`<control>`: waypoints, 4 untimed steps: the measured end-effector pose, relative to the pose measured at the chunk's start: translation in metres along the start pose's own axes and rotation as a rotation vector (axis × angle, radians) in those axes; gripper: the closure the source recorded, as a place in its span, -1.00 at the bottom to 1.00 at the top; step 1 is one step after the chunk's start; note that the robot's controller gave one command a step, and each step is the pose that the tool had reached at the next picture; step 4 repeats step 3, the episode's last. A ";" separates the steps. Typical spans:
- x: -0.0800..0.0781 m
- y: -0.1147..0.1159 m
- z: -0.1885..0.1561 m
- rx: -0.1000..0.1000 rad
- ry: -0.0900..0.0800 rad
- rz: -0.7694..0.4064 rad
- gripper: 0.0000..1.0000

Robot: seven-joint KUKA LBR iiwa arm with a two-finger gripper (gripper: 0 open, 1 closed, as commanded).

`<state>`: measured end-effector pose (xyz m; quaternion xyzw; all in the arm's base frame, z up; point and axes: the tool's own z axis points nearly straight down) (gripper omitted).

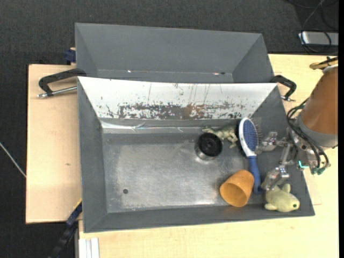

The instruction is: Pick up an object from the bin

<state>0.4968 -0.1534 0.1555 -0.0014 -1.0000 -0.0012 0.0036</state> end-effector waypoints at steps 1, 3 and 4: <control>-0.009 0.039 0.086 0.000 -0.010 0.044 -1.00; -0.015 0.049 -0.076 0.006 -0.022 -0.090 1.00; -0.015 0.049 -0.076 0.006 -0.022 -0.090 1.00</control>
Offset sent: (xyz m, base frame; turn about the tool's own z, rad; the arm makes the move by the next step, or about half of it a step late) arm 0.0070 0.0373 -0.0855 0.0444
